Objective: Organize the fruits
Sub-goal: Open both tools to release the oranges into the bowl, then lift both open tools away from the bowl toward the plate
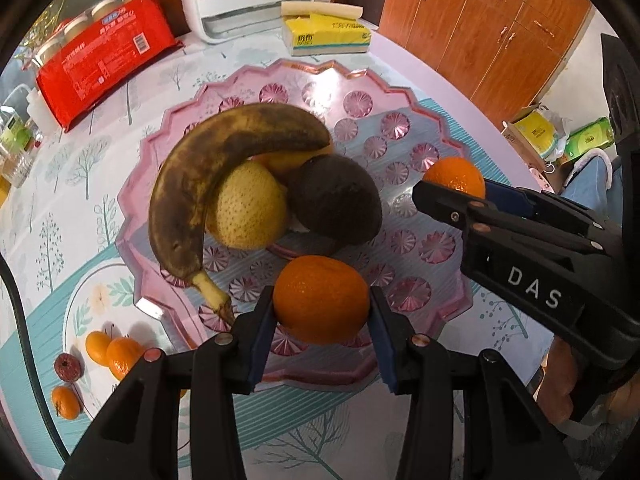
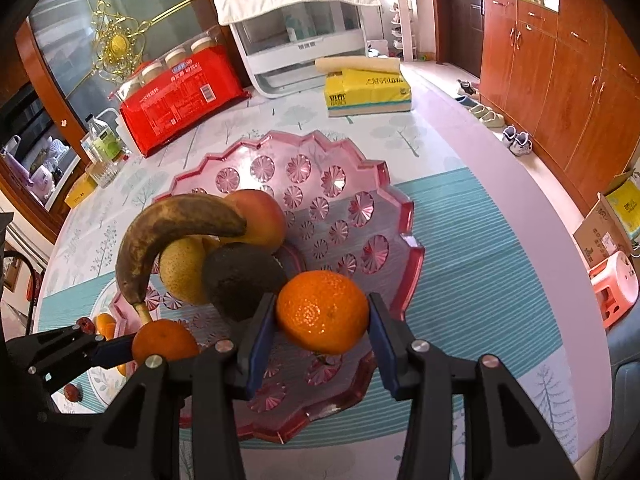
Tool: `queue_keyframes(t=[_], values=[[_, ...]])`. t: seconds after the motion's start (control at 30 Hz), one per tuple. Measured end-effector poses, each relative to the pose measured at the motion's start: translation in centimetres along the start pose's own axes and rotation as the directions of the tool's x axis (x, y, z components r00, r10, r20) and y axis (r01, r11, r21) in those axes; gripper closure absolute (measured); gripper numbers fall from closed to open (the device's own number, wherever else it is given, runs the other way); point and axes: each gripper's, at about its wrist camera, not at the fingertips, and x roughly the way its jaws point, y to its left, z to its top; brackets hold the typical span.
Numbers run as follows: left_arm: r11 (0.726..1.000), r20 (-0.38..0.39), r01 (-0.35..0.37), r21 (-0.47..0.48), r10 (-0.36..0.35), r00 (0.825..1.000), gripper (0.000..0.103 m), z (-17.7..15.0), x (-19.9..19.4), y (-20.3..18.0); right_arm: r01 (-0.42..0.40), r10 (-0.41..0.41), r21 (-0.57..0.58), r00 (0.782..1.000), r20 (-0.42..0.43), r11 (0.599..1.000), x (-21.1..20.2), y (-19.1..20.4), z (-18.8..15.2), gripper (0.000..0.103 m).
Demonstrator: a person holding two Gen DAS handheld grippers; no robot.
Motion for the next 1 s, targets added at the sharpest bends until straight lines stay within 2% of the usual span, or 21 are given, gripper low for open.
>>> queue_keyframes(t=[0.13, 0.3, 0.43, 1.0], values=[[1.0, -0.009, 0.002, -0.016, -0.002, 1.0, 0.059, -0.2, 0.0, 0.3, -0.006, 0.006, 0.01, 1.0, -0.028, 1.0, 0.5, 0.0, 0.0, 0.057], [1.0, 0.021, -0.009, -0.018, 0.01, 1.0, 0.041, -0.2, -0.8, 0.3, -0.014, 0.015, 0.025, 1.0, -0.023, 1.0, 0.3, -0.2, 0.0, 0.055], [1.0, 0.024, -0.013, -0.023, 0.014, 1.0, 0.04, -0.2, -1.0, 0.4, -0.015, 0.015, 0.025, 1.0, 0.009, 1.0, -0.4, -0.2, 0.2, 0.048], [0.999, 0.048, -0.03, -0.043, 0.032, 0.998, 0.036, -0.7, -2.7, 1.2, -0.005, 0.005, 0.009, 0.999, 0.045, 1.0, -1.9, 0.4, 0.1, 0.047]])
